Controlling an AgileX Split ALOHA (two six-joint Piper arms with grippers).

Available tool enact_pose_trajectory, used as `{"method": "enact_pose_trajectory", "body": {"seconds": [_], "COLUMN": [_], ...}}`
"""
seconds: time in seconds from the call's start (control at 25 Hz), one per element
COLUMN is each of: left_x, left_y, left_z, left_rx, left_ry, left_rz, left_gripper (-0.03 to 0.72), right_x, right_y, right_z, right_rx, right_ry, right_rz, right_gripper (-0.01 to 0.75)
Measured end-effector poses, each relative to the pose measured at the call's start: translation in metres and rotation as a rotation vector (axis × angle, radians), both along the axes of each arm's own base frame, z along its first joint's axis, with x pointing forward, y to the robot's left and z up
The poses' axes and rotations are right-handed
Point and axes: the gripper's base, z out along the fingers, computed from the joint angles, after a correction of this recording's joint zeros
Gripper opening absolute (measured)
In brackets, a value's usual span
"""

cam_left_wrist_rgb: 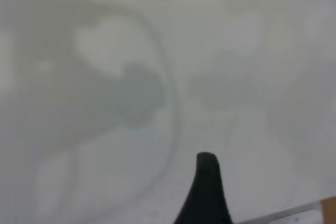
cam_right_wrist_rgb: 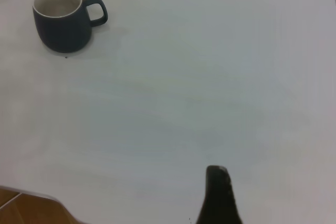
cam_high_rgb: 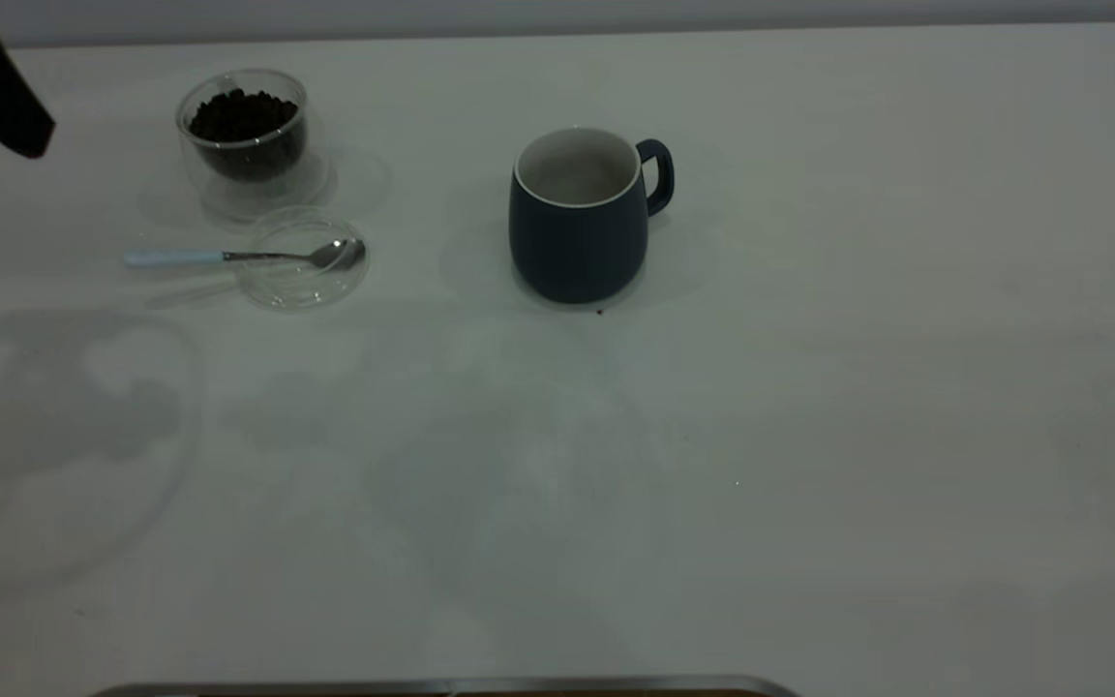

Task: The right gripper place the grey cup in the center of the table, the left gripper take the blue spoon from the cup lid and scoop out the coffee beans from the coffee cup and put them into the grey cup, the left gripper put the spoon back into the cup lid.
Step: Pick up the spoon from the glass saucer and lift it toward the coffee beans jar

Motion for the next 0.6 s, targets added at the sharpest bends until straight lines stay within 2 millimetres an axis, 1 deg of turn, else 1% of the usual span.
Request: {"method": "enact_pose_trajectory", "body": {"seconds": [0.16, 0.24, 0.4, 0.48, 0.6], "left_x": [0.005, 0.007, 0.006, 0.007, 0.012], "left_y": [0.028, 0.046, 0.078, 0.088, 0.093], "left_z": [-0.015, -0.026, -0.055, -0.069, -0.081], "left_rx": [-0.091, -0.140, -0.283, -0.345, -0.375], "left_ry": [-0.016, -0.013, 0.032, 0.036, 0.028], "left_rz": [0.011, 0.019, 0.022, 0.007, -0.011], "left_gripper": [0.712, 0.712, 0.712, 0.712, 0.712], "right_x": [0.000, 0.000, 0.000, 0.000, 0.000], "right_y": [0.000, 0.000, 0.000, 0.000, 0.000], "right_z": [0.000, 0.000, 0.000, 0.000, 0.000], "right_rx": [0.000, 0.000, 0.000, 0.000, 0.000], "right_ry": [0.000, 0.000, 0.000, 0.000, 0.000], "right_rz": [0.000, 0.000, -0.001, -0.001, -0.001], "right_gripper": [0.592, 0.592, 0.592, 0.592, 0.592]}}
